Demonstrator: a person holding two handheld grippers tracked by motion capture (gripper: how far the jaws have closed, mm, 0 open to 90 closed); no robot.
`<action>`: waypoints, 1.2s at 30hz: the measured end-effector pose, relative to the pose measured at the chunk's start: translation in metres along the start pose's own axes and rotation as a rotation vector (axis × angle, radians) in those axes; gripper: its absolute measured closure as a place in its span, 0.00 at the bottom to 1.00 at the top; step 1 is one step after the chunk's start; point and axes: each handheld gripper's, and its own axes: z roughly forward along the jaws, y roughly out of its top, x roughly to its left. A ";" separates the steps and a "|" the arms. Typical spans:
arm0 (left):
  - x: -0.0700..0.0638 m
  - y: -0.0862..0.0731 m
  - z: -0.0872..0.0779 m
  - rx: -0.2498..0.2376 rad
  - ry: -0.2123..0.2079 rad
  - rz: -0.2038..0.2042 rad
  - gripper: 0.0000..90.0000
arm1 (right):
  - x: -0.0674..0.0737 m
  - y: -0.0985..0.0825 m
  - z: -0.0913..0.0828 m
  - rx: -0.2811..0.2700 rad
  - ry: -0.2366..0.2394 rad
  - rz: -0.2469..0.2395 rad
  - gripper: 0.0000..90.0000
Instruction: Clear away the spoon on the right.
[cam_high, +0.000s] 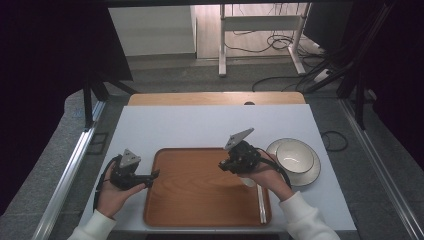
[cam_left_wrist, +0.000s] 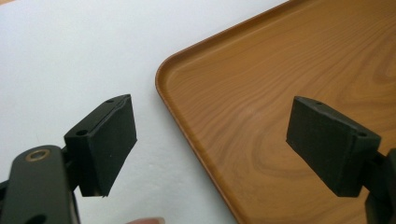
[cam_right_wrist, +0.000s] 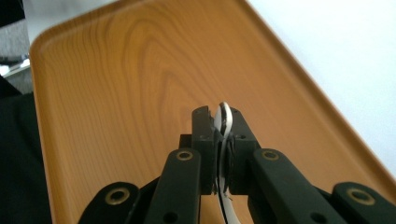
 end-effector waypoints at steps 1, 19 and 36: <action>0.000 0.000 0.000 0.000 -0.001 -0.001 0.17 | 0.001 0.000 0.003 0.010 0.001 -0.008 0.94; 0.000 0.000 0.000 0.001 -0.001 -0.001 0.17 | 0.000 -0.006 0.040 0.116 0.006 0.010 0.92; 0.000 -0.001 0.002 0.008 -0.002 0.000 0.17 | 0.001 -0.009 0.057 0.157 -0.010 0.008 0.83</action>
